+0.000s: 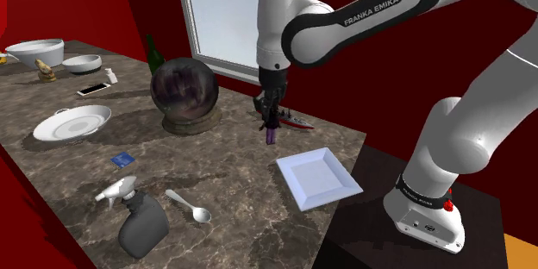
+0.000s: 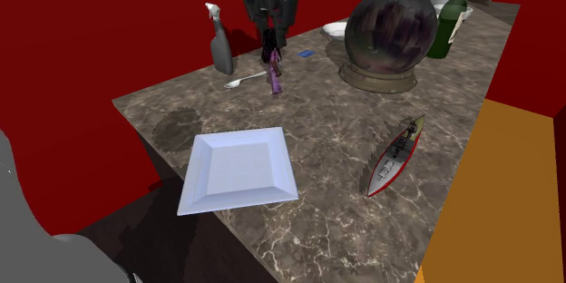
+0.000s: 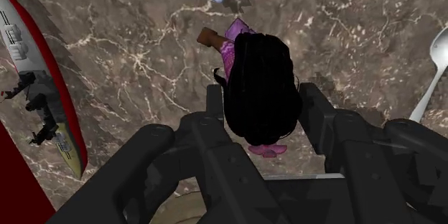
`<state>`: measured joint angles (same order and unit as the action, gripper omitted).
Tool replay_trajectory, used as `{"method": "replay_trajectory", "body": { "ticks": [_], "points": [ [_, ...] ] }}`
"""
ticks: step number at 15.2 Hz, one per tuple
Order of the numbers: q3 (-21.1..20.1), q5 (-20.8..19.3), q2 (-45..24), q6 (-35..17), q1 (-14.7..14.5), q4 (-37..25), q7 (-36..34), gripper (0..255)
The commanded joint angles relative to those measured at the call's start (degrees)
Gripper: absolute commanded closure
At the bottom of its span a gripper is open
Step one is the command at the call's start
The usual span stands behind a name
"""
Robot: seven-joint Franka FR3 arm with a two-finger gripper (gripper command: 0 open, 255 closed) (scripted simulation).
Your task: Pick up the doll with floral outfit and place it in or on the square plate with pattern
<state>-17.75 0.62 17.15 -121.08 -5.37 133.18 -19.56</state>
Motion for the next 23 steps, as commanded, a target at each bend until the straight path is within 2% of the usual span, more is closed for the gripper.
{"method": "replay_trajectory", "body": {
  "ticks": [1, 6, 11, 23],
  "points": [
    [0.6, 1.6, 5.3, 0.9, -0.8, 4.2, 1.0, 255],
    [2.8, 4.0, 18.3, 5.0, -2.8, 13.0, 3.3, 255],
    [5.1, 5.0, 32.8, 12.2, -5.1, 20.4, 4.8, 255],
    [3.6, 6.2, 30.8, 2.1, -5.7, 28.6, 4.3, 255]
  ]
}}
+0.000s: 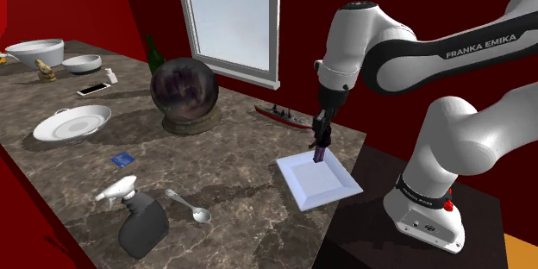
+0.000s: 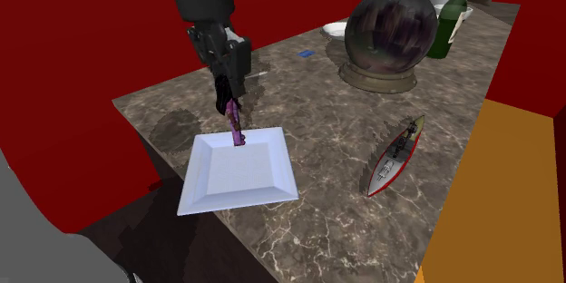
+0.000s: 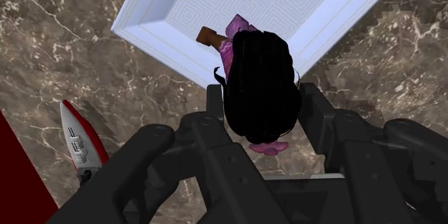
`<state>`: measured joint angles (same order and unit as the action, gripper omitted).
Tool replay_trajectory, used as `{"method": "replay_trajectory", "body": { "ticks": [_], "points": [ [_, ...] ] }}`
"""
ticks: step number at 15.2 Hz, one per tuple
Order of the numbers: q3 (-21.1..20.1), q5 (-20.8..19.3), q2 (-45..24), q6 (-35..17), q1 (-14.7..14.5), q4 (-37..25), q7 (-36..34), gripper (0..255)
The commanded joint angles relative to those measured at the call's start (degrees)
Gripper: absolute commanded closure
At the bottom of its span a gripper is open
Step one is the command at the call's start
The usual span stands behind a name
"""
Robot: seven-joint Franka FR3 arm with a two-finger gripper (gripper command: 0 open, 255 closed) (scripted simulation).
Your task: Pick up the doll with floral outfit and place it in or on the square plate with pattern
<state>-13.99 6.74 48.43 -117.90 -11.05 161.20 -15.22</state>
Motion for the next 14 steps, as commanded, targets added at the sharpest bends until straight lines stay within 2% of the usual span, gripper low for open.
{"method": "replay_trajectory", "body": {
  "ticks": [1, 11, 14],
  "points": [
    [-0.3, 0.2, -0.8, -2.0, -0.1, 1.2, -0.1, 255],
    [-1.9, 1.2, -5.2, -11.8, -0.3, 6.6, -0.7, 255],
    [-1.9, 1.2, -5.2, -11.8, -0.3, 6.6, -0.7, 255]
  ]
}}
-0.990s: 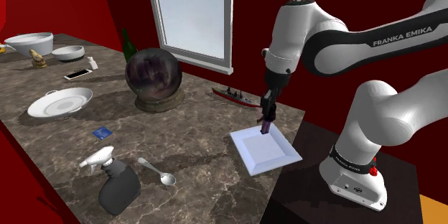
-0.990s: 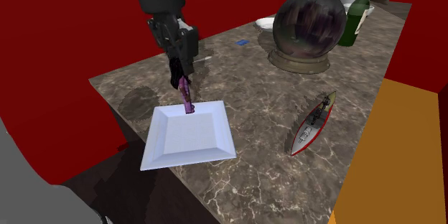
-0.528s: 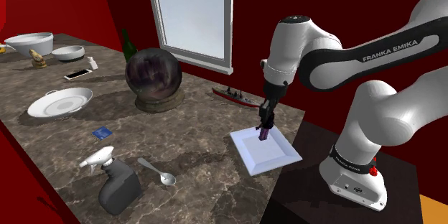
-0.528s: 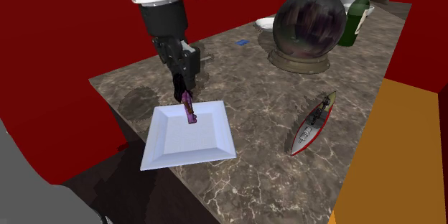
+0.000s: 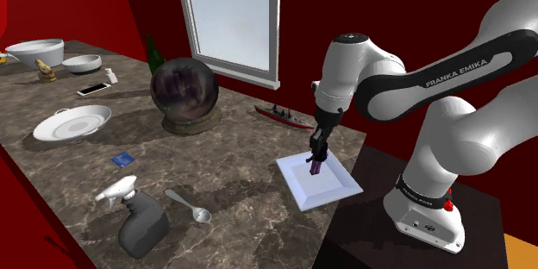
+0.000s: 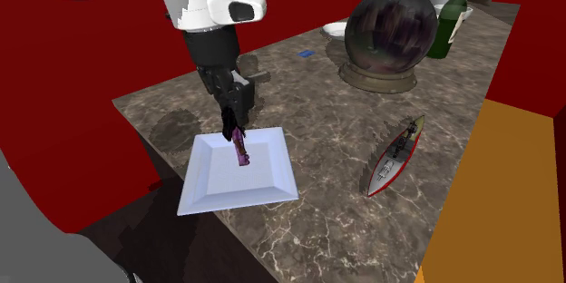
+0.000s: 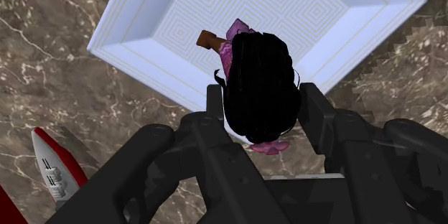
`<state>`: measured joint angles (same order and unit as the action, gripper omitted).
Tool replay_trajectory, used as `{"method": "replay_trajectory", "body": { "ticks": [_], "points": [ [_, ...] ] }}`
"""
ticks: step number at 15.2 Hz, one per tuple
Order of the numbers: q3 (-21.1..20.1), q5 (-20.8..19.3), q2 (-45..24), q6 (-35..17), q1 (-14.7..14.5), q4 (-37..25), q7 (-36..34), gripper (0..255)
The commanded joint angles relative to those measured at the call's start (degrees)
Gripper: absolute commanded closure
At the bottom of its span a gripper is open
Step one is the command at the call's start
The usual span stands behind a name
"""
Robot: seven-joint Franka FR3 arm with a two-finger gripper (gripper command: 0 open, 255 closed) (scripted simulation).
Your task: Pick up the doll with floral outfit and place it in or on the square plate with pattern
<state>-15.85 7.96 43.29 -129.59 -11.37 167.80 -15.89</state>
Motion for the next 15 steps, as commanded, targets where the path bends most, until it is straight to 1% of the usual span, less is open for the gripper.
{"method": "replay_trajectory", "body": {
  "ticks": [1, 4, 5, 10, 13, 14, 15],
  "points": [
    [0.0, 0.0, 0.0, -0.1, 0.0, 0.0, 0.0, 255],
    [0.0, 0.0, 0.0, -0.1, 0.0, 0.0, 0.0, 255],
    [0.0, 0.0, 0.0, -0.1, 0.0, 0.0, 0.0, 0],
    [0.0, 0.0, 0.0, -0.1, 0.0, 0.0, 0.0, 0],
    [0.9, -0.5, 4.3, 7.9, -0.3, -3.6, 0.1, 0],
    [1.2, -0.6, 5.2, 9.9, -0.3, -4.7, 0.1, 0],
    [1.2, -0.6, 5.2, 9.9, -0.3, -4.7, 0.1, 0]
  ]
}}
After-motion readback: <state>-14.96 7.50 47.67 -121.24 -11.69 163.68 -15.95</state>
